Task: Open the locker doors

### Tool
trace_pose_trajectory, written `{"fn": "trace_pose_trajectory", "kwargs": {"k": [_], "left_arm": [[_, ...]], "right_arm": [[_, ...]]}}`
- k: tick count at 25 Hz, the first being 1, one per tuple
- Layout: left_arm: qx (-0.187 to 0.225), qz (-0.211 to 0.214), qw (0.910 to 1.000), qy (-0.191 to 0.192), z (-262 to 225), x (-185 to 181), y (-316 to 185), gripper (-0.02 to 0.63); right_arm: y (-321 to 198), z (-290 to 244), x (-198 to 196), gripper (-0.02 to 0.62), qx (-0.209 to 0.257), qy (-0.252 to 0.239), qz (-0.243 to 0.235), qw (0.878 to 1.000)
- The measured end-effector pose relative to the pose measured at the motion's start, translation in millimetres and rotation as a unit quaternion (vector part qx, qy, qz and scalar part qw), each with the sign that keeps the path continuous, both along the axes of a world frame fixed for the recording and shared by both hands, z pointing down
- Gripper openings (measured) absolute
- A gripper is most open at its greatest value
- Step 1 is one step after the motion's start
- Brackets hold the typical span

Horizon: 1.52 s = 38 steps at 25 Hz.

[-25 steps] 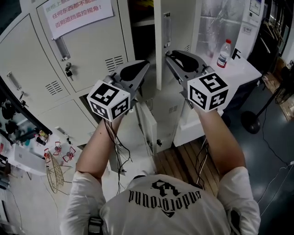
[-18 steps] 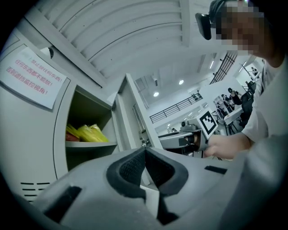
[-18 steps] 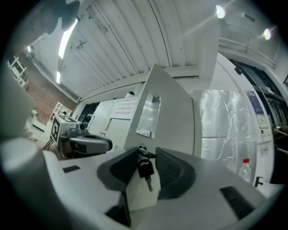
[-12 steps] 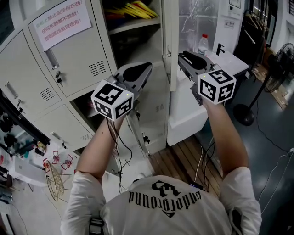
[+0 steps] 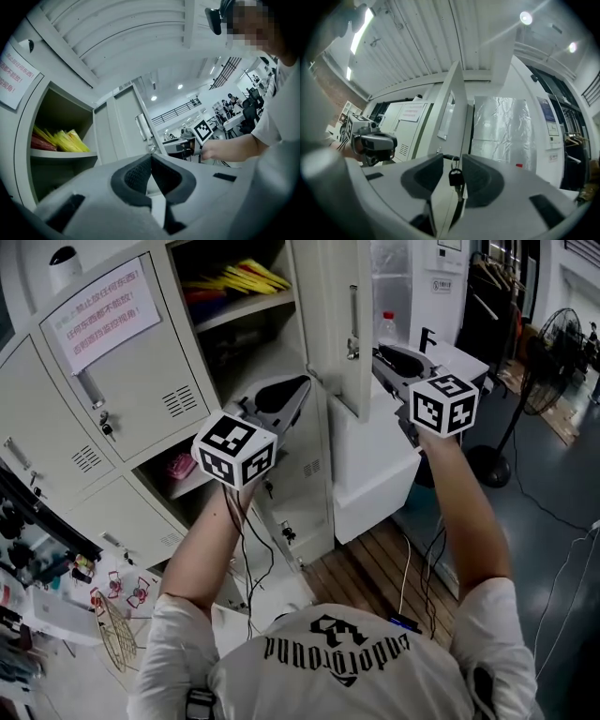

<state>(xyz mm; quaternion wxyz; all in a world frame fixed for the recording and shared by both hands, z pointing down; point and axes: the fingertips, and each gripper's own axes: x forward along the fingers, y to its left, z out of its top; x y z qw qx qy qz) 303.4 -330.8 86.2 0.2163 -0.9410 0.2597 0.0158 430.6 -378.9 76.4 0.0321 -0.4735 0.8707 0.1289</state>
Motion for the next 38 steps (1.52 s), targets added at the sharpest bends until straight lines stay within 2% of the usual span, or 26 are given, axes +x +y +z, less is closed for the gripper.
{"fn": "trace_pose_trajectory", "kwargs": {"k": [10, 17, 20, 26, 32, 35, 38], "left_arm": [[0.001, 0.003, 1.0000, 0.002, -2, -1, 4, 0.008], [0.001, -0.002, 0.9999, 0.010, -3, -15, 17, 0.008], [-0.002, -0.003, 0.9998, 0.017, 0, -23, 26, 0.008], [0.019, -0.029, 0.9992, 0.022, 21, -45, 59, 0.008], [-0.010, -0.048, 0.9982, 0.035, 65, -61, 100, 0.008], [-0.037, -0.071, 0.9964, 0.029, 95, -72, 116, 0.008], [-0.067, -0.092, 0.9927, 0.040, 120, -93, 124, 0.008]], "right_arm": [[3, -1, -5, 0.140, 0.000, 0.024, 0.000, 1.000], [37, -11, -1, 0.140, 0.039, 0.030, 0.027, 0.998], [60, -9, -11, 0.138, 0.053, 0.030, 0.023, 0.998], [88, 19, -51, 0.107, 0.043, 0.021, -0.027, 0.999], [114, 66, -93, 0.081, 0.019, -0.001, -0.091, 0.996], [124, 98, -117, 0.071, 0.012, 0.005, -0.114, 0.993], [134, 126, -137, 0.049, 0.005, 0.005, -0.131, 0.991]]}}
